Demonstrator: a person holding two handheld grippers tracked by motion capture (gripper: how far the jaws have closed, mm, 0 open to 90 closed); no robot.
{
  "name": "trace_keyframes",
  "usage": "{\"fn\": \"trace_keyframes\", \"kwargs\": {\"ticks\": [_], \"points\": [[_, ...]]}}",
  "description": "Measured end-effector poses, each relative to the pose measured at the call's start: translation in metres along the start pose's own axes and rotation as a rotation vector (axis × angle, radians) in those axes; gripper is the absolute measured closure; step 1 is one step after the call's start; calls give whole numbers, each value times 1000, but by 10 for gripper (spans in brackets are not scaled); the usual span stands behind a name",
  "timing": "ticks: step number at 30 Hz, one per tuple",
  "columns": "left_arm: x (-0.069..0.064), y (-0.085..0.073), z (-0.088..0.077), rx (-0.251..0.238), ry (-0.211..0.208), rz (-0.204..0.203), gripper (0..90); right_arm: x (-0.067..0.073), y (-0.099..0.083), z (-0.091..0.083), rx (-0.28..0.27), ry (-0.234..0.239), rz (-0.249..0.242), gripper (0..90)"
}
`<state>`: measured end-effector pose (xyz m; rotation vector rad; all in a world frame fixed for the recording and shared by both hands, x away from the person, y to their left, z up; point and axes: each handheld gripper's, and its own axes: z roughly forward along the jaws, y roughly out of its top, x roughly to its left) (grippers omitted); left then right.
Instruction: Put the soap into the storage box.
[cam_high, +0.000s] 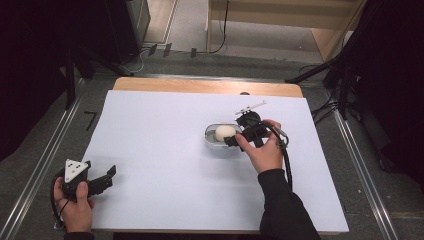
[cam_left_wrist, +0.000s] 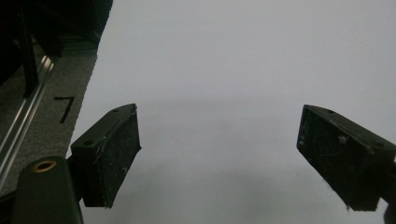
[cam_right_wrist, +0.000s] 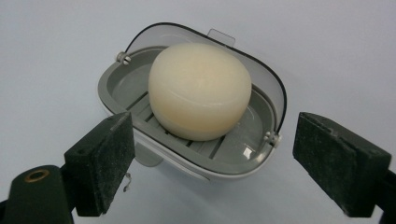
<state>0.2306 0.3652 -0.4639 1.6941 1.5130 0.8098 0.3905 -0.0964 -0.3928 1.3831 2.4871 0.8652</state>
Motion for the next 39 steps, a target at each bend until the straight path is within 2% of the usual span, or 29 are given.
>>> {"fn": "trace_keyframes", "kwargs": {"ticks": [20, 39], "points": [[0, 0, 0, 3, 1, 3, 143, -17, -23, -7, -5, -1, 32, 131], [0, 0, 0, 2, 2, 4, 143, -34, -54, -13, -19, -3, 62, 131]]}}
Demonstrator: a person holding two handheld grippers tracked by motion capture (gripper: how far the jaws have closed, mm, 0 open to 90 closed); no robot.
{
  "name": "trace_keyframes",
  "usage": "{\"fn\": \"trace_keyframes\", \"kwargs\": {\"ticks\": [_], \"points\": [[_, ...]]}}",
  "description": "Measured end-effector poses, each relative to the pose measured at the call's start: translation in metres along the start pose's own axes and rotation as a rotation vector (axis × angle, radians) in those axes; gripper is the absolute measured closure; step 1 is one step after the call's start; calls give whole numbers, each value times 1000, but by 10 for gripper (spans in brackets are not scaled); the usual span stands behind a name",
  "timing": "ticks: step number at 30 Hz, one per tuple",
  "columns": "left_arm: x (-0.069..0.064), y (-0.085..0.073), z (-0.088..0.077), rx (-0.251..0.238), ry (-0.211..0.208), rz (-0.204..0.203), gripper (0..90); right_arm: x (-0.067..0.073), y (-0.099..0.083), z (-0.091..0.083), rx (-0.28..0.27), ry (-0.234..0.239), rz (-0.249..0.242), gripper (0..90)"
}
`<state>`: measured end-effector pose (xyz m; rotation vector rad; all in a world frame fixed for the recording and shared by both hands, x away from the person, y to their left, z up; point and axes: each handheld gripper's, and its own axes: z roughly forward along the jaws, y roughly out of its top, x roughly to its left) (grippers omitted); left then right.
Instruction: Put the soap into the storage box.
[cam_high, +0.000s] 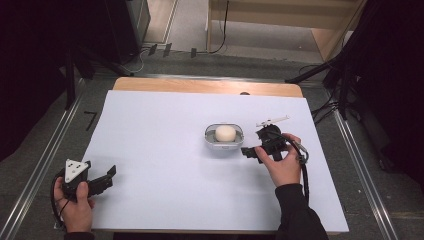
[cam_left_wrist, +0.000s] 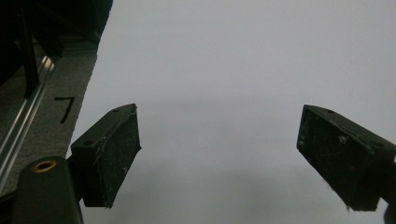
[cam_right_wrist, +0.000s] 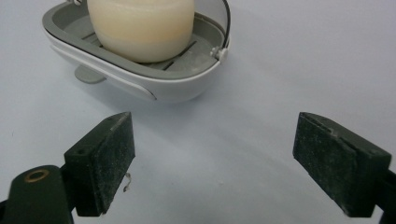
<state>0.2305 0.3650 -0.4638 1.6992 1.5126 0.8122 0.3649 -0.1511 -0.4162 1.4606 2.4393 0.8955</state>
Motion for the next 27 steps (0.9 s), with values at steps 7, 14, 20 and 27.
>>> {"fn": "trace_keyframes", "kwargs": {"ticks": [7, 14, 20, 27], "points": [[0, 0, 0, -1, 0, -2, 143, -9, -14, -2, 2, 0, 21, 130], [0, 0, 0, 0, 0, -1, 144, -16, -26, -5, -8, 8, 27, 131], [0, 0, 0, -1, 1, 1, 143, -25, -42, -7, -20, 12, 38, 130], [0, 0, 0, 1, 2, 0, 144, -30, -56, -10, -46, 28, 45, 129]]}}
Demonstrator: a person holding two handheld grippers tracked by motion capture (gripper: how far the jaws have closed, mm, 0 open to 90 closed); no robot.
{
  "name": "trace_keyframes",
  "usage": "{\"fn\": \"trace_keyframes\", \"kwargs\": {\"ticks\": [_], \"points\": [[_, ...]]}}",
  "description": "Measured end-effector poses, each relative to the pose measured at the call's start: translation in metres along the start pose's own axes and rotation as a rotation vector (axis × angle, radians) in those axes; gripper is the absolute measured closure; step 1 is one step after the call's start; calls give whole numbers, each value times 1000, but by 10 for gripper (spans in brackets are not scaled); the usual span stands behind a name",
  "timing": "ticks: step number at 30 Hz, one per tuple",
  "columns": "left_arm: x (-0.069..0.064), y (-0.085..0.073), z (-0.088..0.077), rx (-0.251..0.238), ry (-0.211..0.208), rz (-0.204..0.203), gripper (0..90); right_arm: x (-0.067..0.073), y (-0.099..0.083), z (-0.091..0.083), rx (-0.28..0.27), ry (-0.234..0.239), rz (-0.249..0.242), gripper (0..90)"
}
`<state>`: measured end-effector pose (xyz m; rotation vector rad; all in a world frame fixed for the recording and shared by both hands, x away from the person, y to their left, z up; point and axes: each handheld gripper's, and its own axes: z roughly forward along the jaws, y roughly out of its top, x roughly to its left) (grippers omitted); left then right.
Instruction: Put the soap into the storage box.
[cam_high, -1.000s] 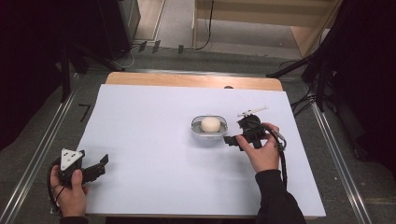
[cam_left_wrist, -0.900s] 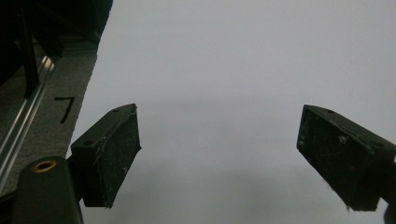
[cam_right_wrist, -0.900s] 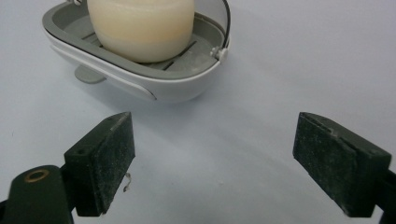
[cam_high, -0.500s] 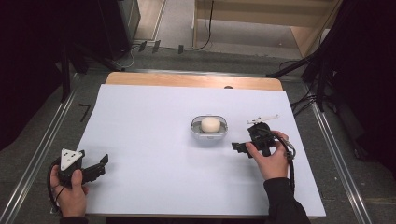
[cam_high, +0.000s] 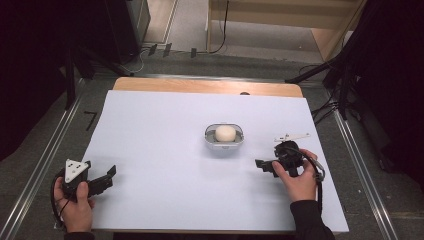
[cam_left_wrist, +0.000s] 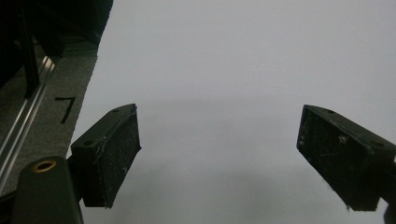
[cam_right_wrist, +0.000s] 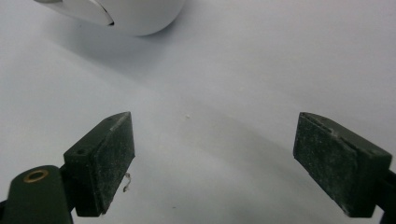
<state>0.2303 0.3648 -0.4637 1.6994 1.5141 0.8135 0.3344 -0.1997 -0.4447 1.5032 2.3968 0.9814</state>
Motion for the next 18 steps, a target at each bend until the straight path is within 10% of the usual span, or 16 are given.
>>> {"fn": "trace_keyframes", "kwargs": {"ticks": [18], "points": [[0, 0, 0, 0, 0, 2, 144, -13, -41, -7, -59, 9, 9, 35]]}}
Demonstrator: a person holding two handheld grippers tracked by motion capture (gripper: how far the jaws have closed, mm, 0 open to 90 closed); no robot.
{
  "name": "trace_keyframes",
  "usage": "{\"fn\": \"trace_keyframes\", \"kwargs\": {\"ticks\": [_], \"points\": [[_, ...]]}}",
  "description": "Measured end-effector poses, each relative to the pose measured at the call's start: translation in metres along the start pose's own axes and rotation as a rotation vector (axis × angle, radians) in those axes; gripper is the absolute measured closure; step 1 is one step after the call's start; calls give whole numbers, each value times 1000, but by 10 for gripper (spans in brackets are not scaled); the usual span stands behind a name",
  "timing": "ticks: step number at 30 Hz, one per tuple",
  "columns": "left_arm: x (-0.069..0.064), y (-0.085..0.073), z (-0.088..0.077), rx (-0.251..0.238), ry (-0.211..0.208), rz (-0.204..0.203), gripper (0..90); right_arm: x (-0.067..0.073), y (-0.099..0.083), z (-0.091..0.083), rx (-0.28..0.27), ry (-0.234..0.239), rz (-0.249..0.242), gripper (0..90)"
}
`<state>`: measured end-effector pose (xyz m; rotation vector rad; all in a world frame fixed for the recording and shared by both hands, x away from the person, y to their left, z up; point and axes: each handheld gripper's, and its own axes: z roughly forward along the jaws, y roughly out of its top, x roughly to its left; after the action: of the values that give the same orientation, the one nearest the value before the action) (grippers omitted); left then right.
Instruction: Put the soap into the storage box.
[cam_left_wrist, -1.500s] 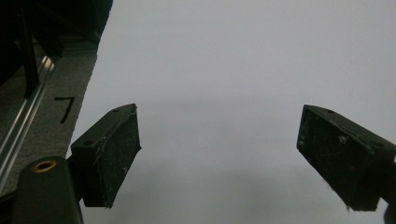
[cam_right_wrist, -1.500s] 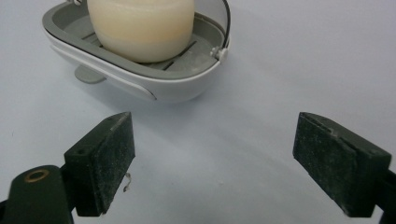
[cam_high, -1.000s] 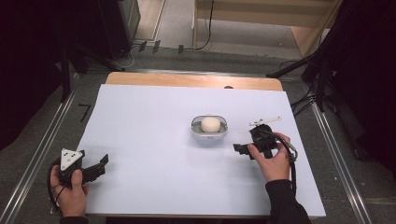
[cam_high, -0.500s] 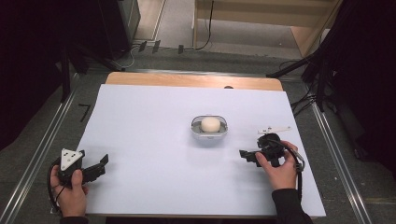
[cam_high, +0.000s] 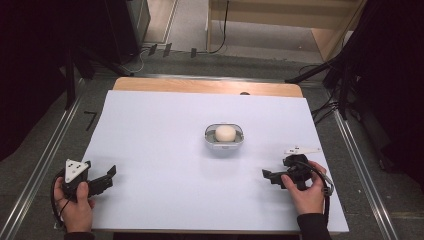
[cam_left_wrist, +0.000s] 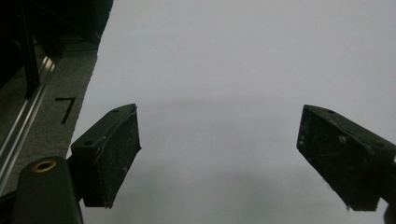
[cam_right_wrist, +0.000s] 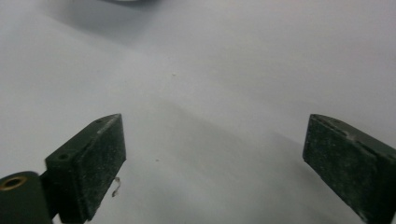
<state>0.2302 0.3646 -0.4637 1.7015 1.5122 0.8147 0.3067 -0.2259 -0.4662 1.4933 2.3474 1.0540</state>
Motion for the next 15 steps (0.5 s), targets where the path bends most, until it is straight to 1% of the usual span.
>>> {"fn": "trace_keyframes", "kwargs": {"ticks": [4, 7, 9, 10, 14, 15], "points": [[0, 0, 0, 1, 0, 1, 144, -2, -6, -2, -5, 6, 1, 21], [0, 0, 0, 1, 1, 0, 143, -4, -10, -3, -9, -6, 0, 12], [0, 0, 0, 1, 1, 0, 143, -7, -14, -6, -26, -38, 13, 0], [0, 0, 0, 2, 2, 1, 143, -9, -16, -8, -35, -46, 27, 0], [0, 0, 0, 1, 2, 1, 144, -13, -22, -11, -44, -40, 34, 0], [-1, 0, 0, 0, 2, 2, 143, -15, -26, -12, -49, -36, 32, 0]]}}
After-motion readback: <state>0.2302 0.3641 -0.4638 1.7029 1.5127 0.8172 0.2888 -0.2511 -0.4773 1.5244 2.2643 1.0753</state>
